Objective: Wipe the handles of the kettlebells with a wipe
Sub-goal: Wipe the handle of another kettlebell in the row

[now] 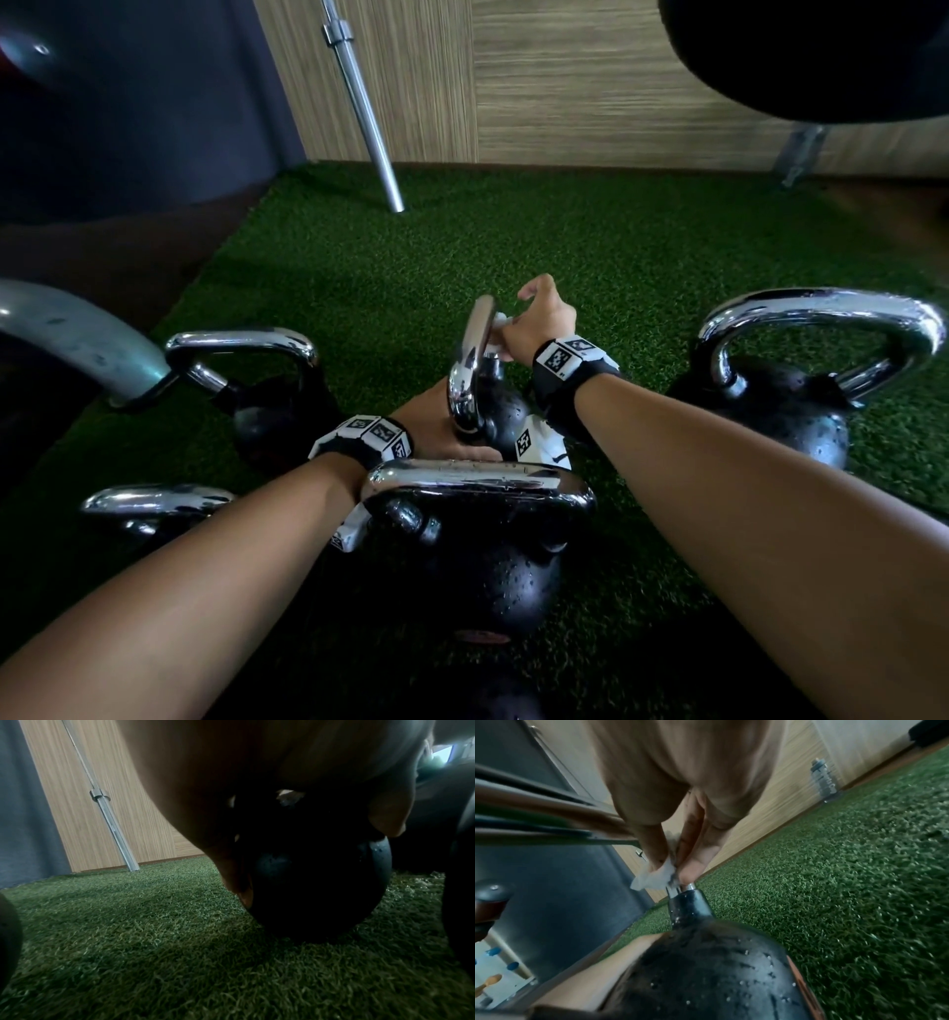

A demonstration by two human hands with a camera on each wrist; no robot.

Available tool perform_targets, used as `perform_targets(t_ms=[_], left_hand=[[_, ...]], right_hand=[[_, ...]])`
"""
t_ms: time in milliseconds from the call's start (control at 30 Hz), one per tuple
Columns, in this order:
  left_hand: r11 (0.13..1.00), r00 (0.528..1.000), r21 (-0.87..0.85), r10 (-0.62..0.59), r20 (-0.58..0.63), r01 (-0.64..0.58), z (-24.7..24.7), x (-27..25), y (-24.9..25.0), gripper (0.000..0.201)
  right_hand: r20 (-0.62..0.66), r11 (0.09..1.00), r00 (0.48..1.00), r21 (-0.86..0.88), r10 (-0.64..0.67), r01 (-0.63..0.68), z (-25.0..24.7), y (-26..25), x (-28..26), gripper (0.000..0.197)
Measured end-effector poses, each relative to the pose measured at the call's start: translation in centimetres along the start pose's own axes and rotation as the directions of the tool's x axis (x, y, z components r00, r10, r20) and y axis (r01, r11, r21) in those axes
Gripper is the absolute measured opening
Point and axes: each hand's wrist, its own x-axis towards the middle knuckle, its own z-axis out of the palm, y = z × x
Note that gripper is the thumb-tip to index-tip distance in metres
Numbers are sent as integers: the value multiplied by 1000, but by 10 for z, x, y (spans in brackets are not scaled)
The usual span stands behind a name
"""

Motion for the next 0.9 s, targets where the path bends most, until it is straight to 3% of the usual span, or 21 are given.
perform_targets(t_ms=[133,267,333,433,533,567,600,633,700,733,767,833,900], left_hand=[[996,995,-43,76,-65,-79,1,3,1,61],[993,999,-114,25,-47,-30,2,2,0,32],[992,1000,-122,3,-25,-6,-1,1,5,32],[983,994,-146,-110,13,111,-6,-4,5,50],[955,943,-80,-266,198,286,-23,-6,8,87],[943,914,9,-325,242,333,-33,-7,13,79],[931,901,60,-363,238,359,-46,-7,16,58],[924,908,80,-382,174,373,-59,-8,21,38],[913,914,-62,-405,-28,402,-86,-12,33,22],[899,899,-169,-424,-106,404,-98,-14,40,21],[904,899,-171,-416,-137,392,-106,-13,46,33],[925,921,8,-378,-96,380,-116,-12,64,66],[890,938,302,-341,-60,343,-118,-11,84,73]], right_hand=[[49,996,998,-86,33,-29,1,-1,0,65],[27,985,999,-164,-45,49,0,1,-3,65],[50,974,998,-219,-42,52,1,-2,-4,61],[128,955,992,-290,-22,59,0,-10,-5,64],[201,917,967,-333,-160,221,-12,-9,-6,73],[231,897,949,-336,-216,286,-18,-9,-8,76],[267,876,927,-338,-262,345,-24,-8,-9,78],[308,849,903,-345,-299,399,-30,-10,-11,80],[381,784,858,-387,-344,486,-38,-15,-9,79],[412,750,840,-413,-352,517,-41,-18,-7,76],[438,716,825,-440,-356,542,-42,-22,-5,73],[459,655,812,-495,-360,570,-40,-27,-2,67],[455,636,822,-531,-343,560,-37,-30,0,67]])
